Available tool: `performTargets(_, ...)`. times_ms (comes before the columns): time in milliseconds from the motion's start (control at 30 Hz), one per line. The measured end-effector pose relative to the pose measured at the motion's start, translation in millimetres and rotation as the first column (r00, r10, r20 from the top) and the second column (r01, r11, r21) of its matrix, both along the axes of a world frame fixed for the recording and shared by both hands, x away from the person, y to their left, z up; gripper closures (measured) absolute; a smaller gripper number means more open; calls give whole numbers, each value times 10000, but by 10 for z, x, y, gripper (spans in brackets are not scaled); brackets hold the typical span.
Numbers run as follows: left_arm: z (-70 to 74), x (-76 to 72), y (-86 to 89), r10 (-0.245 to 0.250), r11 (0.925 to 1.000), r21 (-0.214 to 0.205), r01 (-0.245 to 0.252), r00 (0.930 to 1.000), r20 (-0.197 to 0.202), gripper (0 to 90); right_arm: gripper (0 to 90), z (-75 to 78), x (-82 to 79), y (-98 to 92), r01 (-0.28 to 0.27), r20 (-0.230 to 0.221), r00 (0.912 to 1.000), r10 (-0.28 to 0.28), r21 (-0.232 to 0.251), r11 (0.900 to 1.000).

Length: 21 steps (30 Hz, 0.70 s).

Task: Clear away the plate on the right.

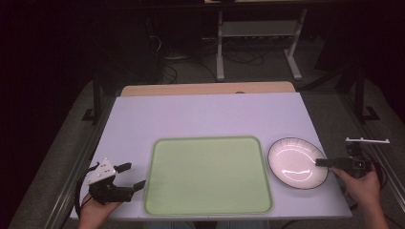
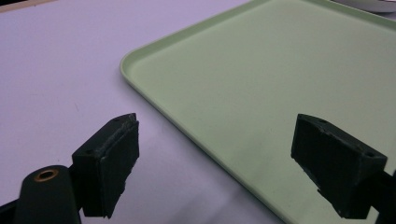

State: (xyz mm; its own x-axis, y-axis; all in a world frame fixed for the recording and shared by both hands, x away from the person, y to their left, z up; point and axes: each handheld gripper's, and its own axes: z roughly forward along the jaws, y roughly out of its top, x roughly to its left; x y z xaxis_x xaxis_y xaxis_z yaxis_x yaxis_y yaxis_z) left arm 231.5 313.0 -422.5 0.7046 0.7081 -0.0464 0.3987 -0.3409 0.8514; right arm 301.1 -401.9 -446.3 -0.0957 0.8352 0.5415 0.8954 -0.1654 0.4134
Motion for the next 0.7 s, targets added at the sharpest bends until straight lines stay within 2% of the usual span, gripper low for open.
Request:
performTargets(133,-3,0,-9,-36,10000,32,36,10000,-9,151,782,1,6,-12,70,-97,9999,-69,133,9999)
performTargets(400,-6,3,-13,-47,10000,39,47,10000,-21,151,814,-40,-13,-78,280,-139,9995,-269,812,9963)
performTargets(700,-10,10,-7,-13,10000,46,14,10000,-47,151,824,-51,-16,-93,433,-272,9988,-407,1040,9936)
